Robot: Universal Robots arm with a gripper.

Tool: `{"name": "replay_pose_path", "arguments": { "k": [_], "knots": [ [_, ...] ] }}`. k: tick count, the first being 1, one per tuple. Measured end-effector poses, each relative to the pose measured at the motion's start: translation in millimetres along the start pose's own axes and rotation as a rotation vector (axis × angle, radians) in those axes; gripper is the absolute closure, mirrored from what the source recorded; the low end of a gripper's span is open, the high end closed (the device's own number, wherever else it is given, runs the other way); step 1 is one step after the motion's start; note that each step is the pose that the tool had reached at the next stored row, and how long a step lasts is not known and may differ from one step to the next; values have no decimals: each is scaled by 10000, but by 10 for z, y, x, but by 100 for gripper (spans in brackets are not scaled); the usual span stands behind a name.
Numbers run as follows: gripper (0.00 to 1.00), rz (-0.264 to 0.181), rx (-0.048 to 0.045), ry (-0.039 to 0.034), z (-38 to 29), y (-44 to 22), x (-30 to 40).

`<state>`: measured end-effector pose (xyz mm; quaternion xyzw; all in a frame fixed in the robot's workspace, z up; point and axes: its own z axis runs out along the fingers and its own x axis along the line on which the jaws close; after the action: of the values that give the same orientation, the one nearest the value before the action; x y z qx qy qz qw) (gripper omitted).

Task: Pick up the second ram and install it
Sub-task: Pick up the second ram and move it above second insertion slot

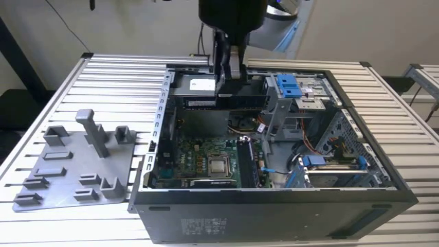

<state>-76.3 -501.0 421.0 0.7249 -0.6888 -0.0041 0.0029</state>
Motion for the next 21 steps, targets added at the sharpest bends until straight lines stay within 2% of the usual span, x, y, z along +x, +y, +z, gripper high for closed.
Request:
{"name": "replay_pose_path", "arguments": {
  "k": [15,16,19,21],
  "knots": [
    [86,0,-10,1,-7,-635,33],
    [86,0,-9,1,-7,-655,34],
    [86,1,-9,0,-7,-661,34],
    [86,2,-9,-1,-6,-663,1]
  ]
}}
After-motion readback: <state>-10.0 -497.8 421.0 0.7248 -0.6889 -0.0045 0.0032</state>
